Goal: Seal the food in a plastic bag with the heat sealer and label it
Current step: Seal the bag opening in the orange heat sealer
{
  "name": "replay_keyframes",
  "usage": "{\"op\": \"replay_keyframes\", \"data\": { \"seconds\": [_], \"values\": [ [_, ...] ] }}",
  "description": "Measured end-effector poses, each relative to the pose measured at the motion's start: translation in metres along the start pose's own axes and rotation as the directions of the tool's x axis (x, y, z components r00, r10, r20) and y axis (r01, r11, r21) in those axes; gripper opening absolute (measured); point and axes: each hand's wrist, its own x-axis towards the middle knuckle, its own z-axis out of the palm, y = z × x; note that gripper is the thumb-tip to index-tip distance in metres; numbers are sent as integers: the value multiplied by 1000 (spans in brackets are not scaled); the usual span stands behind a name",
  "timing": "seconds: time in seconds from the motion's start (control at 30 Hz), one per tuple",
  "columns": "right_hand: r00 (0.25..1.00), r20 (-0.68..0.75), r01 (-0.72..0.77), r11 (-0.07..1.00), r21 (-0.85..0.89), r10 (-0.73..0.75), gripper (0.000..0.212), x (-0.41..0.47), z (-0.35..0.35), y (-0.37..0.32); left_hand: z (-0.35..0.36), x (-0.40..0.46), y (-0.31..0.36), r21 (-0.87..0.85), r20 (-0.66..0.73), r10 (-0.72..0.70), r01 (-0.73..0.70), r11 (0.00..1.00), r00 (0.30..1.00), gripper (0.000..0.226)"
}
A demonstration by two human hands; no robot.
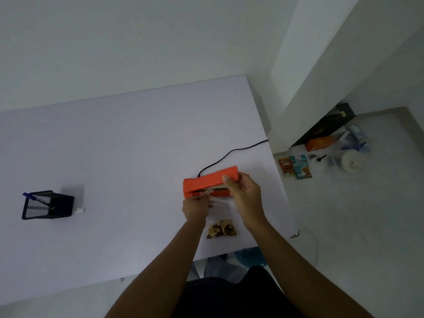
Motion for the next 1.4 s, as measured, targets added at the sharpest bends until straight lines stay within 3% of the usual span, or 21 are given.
{"op": "replay_keyframes", "data": {
  "seconds": [0.1, 0.17, 0.23, 0.33, 0.4, 0.47, 0.6, 0.7, 0.87, 1.0, 1.4],
  "values": [
    [969, 243, 39, 999, -26, -32, 44, -5, 14, -9, 0, 1, -1, -4, -2, -8, 8, 1000, 1000, 16],
    [897, 440, 61, 997, -53, -32, 45, -6, 21, -16, -1, 0, -1, 7, -12, -1, 1, 1000, 1000, 14],
    [862, 505, 56, 998, -33, -32, 39, -5, 24, -22, -1, -2, -1, 0, -10, 10, -10, 1000, 1000, 17],
    [956, 286, 84, 994, -69, -61, 24, 8, 12, -16, -2, -4, 0, -43, 1, 1, -1, 999, 1000, 16],
    [992, 54, 120, 956, -268, -110, 24, 25, -6, 3, -2, -6, 2, -47, 7, 2, -1, 999, 1000, 20],
    [989, -43, 107, 891, -441, -140, 32, 39, -26, 25, -3, -6, 3, -57, 8, 0, 0, 998, 1000, 22],
    [988, 33, 139, 788, -599, -149, 49, 52, -48, 58, -2, -3, 2, -53, -2, -8, 8, 999, 1000, 25],
    [982, 88, 186, 798, -573, -166, 51, 54, -50, 76, -1, -5, 1, 27, -26, 30, -29, 999, 999, 25],
    [988, 42, 145, 806, -574, -148, 60, 58, -48, 86, -1, -15, 0, 170, -50, 196, -185, 968, 979, 20],
    [987, 40, 150, 816, -558, -154, 59, 59, -50, 86, -3, -24, 8, 237, -59, 284, -262, 935, 957, 33],
    [983, 21, 167, 831, -530, -184, 53, 56, -49, 78, 4, -26, 16, 307, -26, 388, -362, 880, 921, 17]
  ]
}}
